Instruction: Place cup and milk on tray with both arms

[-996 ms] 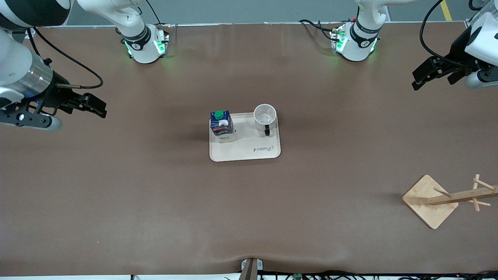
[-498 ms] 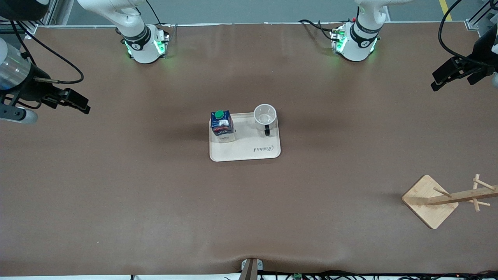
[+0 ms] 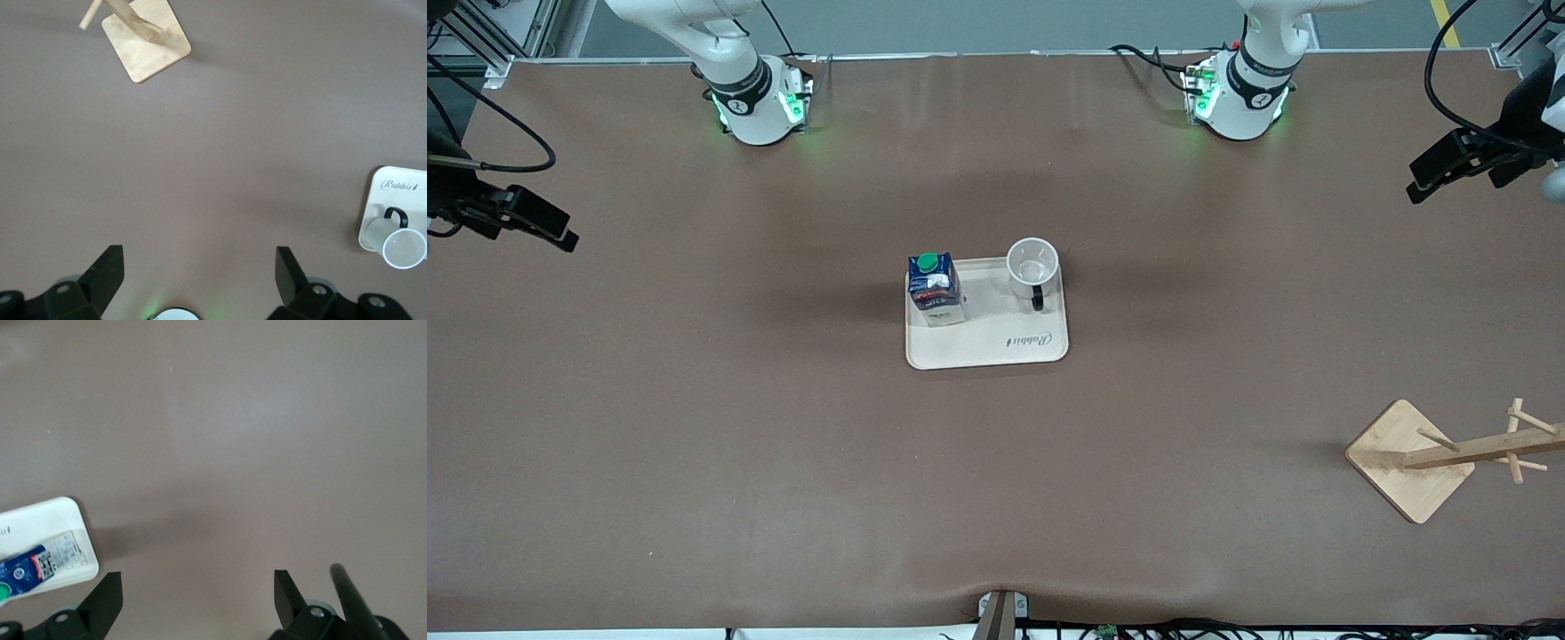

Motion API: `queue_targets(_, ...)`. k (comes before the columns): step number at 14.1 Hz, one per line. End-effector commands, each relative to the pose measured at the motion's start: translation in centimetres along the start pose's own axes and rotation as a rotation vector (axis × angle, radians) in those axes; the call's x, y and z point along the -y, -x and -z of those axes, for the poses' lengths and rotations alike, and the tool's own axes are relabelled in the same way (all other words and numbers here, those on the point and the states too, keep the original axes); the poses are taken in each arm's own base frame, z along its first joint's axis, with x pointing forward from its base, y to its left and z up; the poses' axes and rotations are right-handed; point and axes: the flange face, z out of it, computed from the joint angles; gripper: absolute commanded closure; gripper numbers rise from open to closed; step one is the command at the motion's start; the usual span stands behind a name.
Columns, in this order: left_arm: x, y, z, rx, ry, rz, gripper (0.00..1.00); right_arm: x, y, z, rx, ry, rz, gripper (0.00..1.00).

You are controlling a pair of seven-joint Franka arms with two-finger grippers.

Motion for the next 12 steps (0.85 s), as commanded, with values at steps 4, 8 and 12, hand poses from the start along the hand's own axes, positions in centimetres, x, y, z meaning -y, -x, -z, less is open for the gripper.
queue_targets(4, 0.2, 0.3, 0.5, -0.018, -0.003, -0.022, 0.00, -0.9, -0.1, 0.3, -0.010, 0.015, 0.019, 0.00)
queue_targets(8, -0.2, -0.1, 0.6, -0.022, 0.002, -0.021, 0.00, -2.7, -0.3, 0.0, 0.004, 0.015, -0.010, 0.00)
queue_targets(12, -0.7, -0.8, 0.5, -0.024, -0.005, -0.023, 0.00, -3.8, -0.5, -0.1, 0.008, 0.011, 0.014, 0.00)
